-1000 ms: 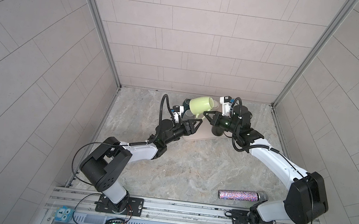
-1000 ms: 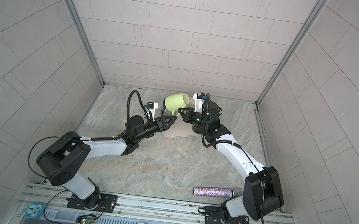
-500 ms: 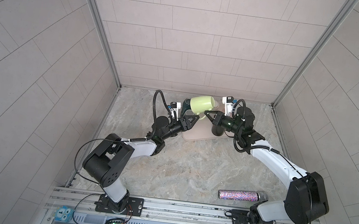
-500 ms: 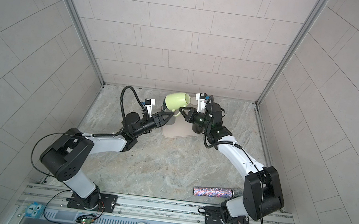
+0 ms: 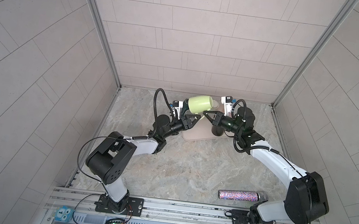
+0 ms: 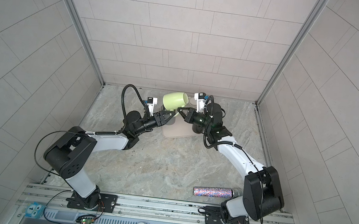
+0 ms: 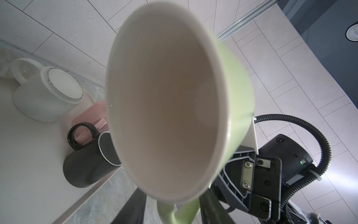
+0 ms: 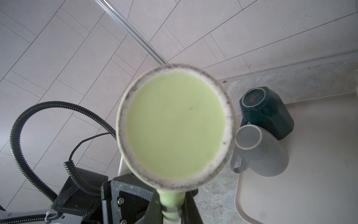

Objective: Turn the mug right side up
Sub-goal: Place the mug at the top-left of the table.

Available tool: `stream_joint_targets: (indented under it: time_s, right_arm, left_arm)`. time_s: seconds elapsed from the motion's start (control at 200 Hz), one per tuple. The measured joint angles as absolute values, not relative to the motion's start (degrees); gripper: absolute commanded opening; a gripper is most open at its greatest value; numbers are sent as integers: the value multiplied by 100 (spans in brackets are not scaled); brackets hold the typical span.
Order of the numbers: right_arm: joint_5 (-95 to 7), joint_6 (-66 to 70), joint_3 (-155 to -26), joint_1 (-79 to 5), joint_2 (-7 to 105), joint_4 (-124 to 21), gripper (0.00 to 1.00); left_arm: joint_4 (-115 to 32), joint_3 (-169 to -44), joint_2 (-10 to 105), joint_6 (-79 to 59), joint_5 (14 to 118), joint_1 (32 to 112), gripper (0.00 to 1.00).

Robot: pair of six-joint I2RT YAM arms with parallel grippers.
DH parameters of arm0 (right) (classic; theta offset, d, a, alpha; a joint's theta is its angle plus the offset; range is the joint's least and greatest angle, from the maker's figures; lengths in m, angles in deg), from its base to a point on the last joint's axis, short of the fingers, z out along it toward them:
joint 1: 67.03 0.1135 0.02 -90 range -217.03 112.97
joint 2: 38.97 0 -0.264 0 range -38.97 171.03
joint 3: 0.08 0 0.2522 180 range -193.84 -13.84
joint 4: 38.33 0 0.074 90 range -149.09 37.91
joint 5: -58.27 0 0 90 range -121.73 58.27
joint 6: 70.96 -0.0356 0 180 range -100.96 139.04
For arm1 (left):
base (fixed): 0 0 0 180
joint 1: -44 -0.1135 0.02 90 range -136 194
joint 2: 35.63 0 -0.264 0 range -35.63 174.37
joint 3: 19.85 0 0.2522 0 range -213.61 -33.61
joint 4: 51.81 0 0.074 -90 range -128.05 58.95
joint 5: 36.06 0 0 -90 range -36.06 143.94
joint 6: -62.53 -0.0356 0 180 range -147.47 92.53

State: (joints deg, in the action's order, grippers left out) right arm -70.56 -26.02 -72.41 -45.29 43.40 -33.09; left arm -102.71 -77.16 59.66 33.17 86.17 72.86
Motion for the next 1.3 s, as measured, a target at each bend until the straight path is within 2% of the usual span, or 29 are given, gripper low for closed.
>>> stream_joint_targets:
  time_s: [0.105, 0.255, 0.721, 0.981, 1.296]
  right_arm:
    - [-7150, -2556, -7241, -4529, 4340, -3306, 0]
    - [-7290, -2532, -7237, -4529, 4305, -3282, 0]
    - [-7543, -2665, -7169, -4536, 4264, -2998, 0]
    - [-7652, -2687, -7167, -4569, 4264, -2926, 0]
    - [-7604, -2315, -7197, -4582, 4264, -3201, 0]
  left_arm:
    - [-10300, -7716, 5966, 3321, 8719, 7231, 49]
    - [-10472, -7716, 5966, 3435, 8885, 7135, 40]
    - [-10735, -7716, 5975, 3562, 9152, 7111, 40]
    - [-10807, -7721, 5975, 3549, 9294, 7111, 30]
    - [-10754, -7721, 5972, 3551, 9338, 7100, 9]
